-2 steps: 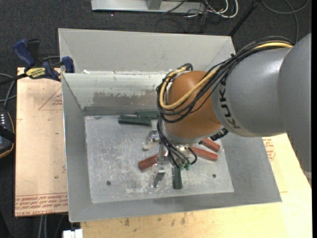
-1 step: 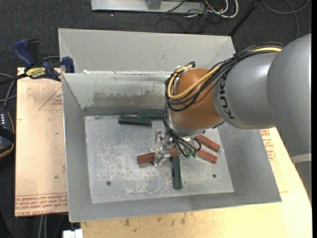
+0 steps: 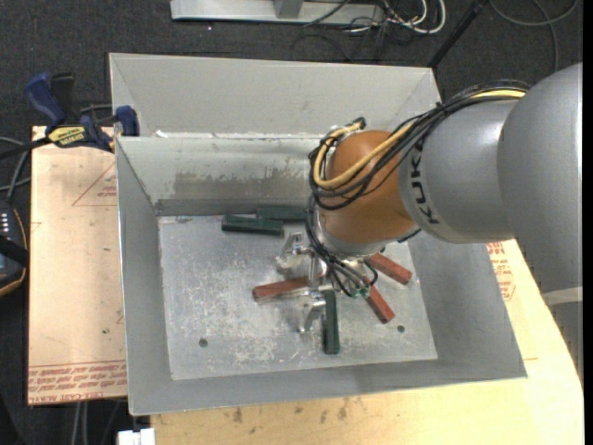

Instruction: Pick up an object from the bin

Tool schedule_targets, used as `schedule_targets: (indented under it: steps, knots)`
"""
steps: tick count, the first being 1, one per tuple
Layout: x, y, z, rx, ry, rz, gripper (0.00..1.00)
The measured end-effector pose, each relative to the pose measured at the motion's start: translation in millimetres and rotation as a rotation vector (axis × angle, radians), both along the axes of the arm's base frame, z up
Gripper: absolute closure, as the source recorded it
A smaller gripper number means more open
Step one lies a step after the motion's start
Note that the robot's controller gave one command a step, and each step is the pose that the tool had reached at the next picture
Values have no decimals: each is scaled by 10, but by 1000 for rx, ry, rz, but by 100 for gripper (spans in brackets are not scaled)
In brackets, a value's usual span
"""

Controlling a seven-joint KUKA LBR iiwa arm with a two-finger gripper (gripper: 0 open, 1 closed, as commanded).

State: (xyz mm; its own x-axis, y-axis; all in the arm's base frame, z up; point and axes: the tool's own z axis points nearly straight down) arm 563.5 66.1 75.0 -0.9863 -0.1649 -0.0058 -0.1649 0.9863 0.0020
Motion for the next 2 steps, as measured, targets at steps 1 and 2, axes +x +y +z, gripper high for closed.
schedule_targets:
  steps: [1, 2]
  knots:
    - [45, 8, 38, 3, -16, -1, 100]
    - [45, 8, 38, 3, -16, -1, 100]
